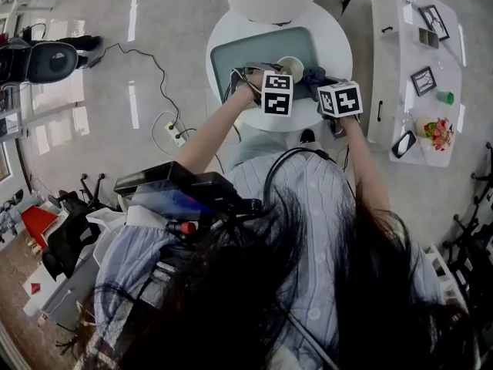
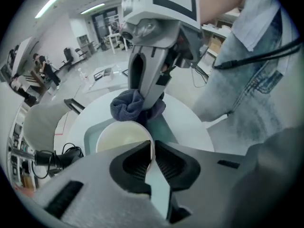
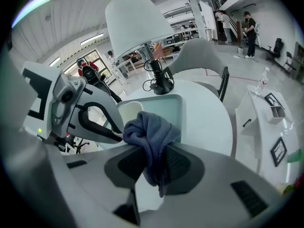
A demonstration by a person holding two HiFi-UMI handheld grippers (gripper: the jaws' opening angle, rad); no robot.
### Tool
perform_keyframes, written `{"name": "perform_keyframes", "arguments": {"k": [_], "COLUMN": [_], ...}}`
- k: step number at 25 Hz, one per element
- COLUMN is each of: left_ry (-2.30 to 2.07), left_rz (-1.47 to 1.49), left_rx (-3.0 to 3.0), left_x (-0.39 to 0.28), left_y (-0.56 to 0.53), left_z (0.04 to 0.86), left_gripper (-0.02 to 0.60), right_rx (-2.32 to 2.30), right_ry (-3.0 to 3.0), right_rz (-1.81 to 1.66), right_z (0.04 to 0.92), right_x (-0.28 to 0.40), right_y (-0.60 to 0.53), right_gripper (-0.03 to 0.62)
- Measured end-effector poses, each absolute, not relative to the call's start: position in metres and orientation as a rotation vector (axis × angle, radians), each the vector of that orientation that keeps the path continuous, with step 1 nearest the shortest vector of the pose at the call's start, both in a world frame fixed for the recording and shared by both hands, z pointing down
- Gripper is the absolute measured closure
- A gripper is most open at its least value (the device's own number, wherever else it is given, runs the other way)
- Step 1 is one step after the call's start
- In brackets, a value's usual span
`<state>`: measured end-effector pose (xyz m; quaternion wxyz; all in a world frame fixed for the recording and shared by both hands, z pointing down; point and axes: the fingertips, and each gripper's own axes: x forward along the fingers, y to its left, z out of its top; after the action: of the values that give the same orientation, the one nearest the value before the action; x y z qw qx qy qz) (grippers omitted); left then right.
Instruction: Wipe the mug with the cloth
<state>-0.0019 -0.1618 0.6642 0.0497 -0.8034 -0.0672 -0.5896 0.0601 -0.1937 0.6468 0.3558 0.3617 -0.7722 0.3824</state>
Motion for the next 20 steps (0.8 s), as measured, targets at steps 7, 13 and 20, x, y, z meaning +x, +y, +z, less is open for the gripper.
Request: {"name": "perform_keyframes", "arguments": {"k": [7,13,20], "left_ry": [-0.501,-0.71,-0.437], "left_rz": [-1.741,-1.644,-1.701], "left_rx": [-2.222,-2.105,-2.327], "left_x": [-0.012,-0.017,-0.009], "left_y": [-0.151,-0.148,-0.149], "left_z": [0.666,0.666,0.666], "left_gripper": [0.537,0.537,0.535], "right_rx": [0.912,0.913,0.911], "right_ry": [-1.989,-1.988,-1.994], "right_rz": [0.964,0.959,0.964], "right_z": [0.648,0.646,0.644], "right_x": [0.057,0.056,0.055], "right_y": [-0.199,-0.208,-0.207], "right_gripper": [0.496,0.496,0.496]}}
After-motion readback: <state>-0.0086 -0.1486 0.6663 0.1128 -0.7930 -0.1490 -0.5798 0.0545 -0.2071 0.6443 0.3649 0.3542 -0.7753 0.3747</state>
